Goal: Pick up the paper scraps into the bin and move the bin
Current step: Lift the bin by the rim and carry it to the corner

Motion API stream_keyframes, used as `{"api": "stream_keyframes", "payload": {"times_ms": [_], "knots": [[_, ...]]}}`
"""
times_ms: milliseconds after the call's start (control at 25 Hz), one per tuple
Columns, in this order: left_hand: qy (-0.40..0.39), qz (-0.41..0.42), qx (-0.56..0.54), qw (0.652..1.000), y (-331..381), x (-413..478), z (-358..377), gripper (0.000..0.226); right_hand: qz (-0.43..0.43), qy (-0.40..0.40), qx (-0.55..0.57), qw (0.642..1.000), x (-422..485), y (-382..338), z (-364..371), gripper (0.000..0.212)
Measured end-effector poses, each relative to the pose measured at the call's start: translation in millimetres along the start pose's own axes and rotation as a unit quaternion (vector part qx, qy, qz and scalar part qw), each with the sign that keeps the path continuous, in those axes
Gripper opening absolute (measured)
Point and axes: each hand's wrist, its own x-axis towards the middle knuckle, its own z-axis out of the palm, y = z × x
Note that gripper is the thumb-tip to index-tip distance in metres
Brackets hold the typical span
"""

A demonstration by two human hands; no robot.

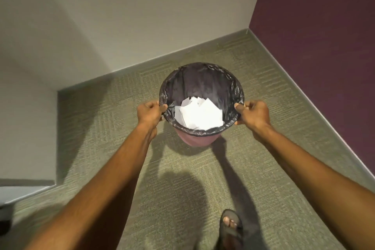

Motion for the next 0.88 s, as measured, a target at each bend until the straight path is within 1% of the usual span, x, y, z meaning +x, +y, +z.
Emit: {"api": "stream_keyframes", "payload": {"times_ms": [80,160,320,480,640,720,800,880], "knots": [[-0.012,-0.007,-0.016,1.000,35.9,-37.3,-16.2,0.017,0.004,0.008,0.013,1.000,-22.2,-31.9,-21.9,0.028],[-0.024,-0.013,-0.026,0.999,68.4,-71.3,-34.4,0.010,0.004,-0.002,0.021,1.000,-45.2,-64.8,-43.1,0.033],[-0.044,-0.006,-0.065,0.997,129.4,-127.7,-58.9,0.016,-0.004,-0.025,0.037,0.999,-84.3,-130.9,-90.6,0.028],[-0.061,-0.022,-0.089,0.994,172.7,-172.5,-65.4,0.016,-0.013,-0.061,0.053,0.997,-107.2,-178.2,-132.8,0.024],[-0.072,-0.028,-0.055,0.995,208.9,-199.8,-57.6,0.013,-0.008,-0.059,0.052,0.997,-117.3,-208.7,-173.6,0.029],[-0.087,-0.030,-0.059,0.994,225.1,-208.2,-53.4,0.010,-0.001,-0.064,0.040,0.997,-121.0,-220.5,-191.3,0.027],[-0.104,-0.022,-0.060,0.993,242.1,-207.3,-48.4,0.013,0.003,-0.061,0.038,0.997,-118.3,-233.6,-204.5,0.025],[-0.104,-0.016,-0.057,0.993,256.6,-200.0,-41.3,0.017,0.004,-0.060,0.035,0.998,-108.5,-245.9,-211.7,0.025]]}}
